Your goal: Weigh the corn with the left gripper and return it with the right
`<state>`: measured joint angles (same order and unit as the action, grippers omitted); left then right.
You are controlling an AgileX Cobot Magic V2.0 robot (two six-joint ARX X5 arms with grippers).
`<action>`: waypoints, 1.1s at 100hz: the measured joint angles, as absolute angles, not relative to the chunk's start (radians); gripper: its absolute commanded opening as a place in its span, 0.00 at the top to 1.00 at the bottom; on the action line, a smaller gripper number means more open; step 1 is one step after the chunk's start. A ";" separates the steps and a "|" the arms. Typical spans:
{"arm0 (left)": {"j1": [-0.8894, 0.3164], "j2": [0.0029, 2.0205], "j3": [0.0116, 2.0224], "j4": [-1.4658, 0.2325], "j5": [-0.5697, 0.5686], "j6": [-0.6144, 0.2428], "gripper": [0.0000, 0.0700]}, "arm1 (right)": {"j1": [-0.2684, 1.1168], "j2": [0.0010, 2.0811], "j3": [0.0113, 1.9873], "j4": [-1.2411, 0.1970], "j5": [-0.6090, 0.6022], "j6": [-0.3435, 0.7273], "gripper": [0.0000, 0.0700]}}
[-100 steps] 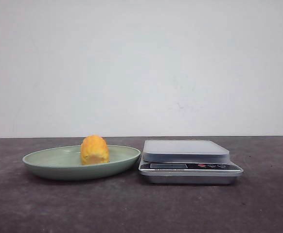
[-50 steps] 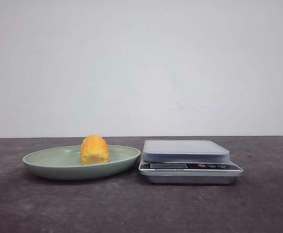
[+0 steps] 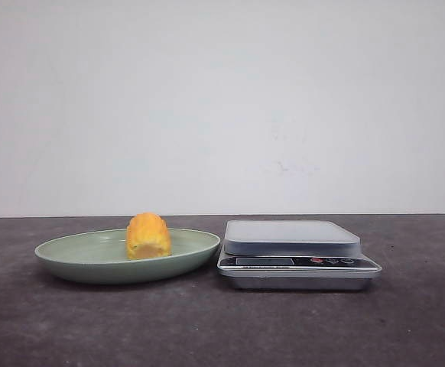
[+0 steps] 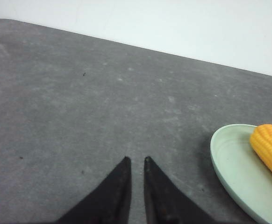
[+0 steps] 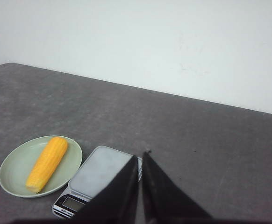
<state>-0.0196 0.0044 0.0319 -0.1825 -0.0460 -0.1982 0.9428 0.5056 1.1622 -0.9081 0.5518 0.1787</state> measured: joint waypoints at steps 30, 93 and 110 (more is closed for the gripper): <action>-0.020 0.004 0.031 -0.183 -0.046 -0.197 0.99 | 0.943 0.506 1.162 -0.908 0.551 0.179 0.99; -0.020 0.004 0.032 -0.183 -0.046 -0.197 0.99 | 0.943 0.506 1.162 -0.907 0.552 0.161 0.99; -0.020 0.004 0.032 -0.183 -0.046 -0.197 0.99 | 0.911 0.505 1.158 -0.877 0.550 0.122 0.99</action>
<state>-0.0200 0.0044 0.0319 -0.1825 -0.0460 -0.1974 0.9108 0.5053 1.1576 -0.8768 0.5499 0.1219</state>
